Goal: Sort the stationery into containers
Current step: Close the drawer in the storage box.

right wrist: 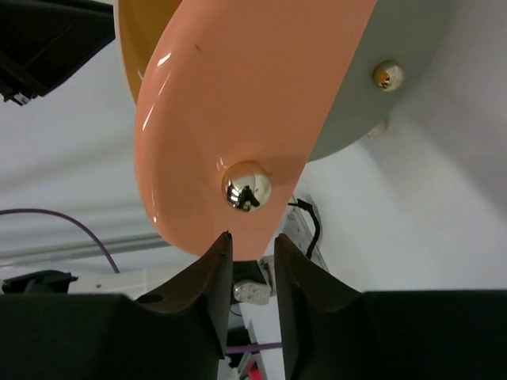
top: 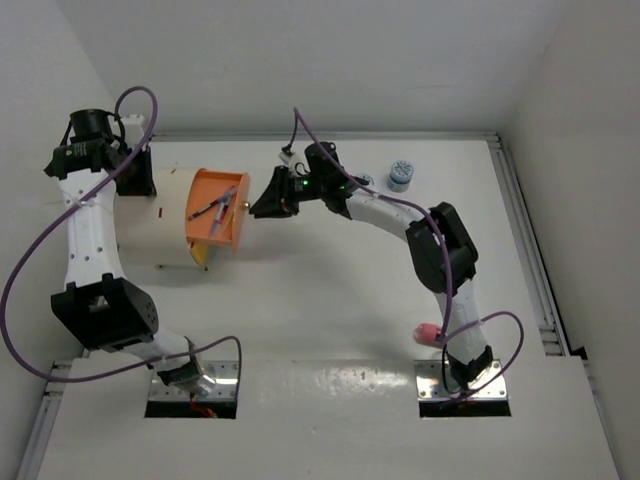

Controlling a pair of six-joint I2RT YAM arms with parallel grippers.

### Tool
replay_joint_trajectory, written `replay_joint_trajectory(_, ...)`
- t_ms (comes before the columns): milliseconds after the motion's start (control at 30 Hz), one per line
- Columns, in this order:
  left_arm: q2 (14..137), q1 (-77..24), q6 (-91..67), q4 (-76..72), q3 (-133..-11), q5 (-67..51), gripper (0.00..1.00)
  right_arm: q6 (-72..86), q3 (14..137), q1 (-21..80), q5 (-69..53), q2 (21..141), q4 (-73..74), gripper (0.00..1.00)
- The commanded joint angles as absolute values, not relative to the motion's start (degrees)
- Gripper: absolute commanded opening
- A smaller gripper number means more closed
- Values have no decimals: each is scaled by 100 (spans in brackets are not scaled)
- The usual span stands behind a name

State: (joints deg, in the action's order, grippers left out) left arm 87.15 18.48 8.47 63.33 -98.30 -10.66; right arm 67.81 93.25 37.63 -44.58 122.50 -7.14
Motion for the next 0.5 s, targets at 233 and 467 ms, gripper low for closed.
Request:
replay_joint_trajectory(233,8745,1898,993,6354,-9281,-1178,27,7795,9668,3999,-4255,12612,-2223,25)
replay_joint_trajectory(467,8850,1898,1028,6381,-9264,-1257,27,8077,9923,4175,-4009,12893,-2522,28)
